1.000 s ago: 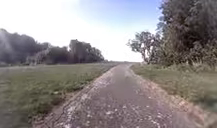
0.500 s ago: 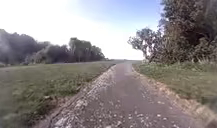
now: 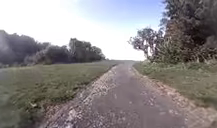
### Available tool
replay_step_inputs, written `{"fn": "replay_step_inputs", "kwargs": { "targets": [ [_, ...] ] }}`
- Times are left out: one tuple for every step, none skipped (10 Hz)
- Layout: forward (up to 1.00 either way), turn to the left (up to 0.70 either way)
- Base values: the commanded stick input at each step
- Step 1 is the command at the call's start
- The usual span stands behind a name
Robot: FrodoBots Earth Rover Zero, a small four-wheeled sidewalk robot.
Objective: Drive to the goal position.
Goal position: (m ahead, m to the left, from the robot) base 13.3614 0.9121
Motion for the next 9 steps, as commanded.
{"fn": "replay_step_inputs", "kwargs": {
  "targets": [
    [0.7,-0.04],
    [0.7,-0.07],
    [0.7,-0.29],
    [0.7,-0.31],
    [0.7,-0.25],
    [0.7,-0.13],
    [0.7,-0.03],
    [0.7,0.0],
    [0.7,0.0]
  ]
}}
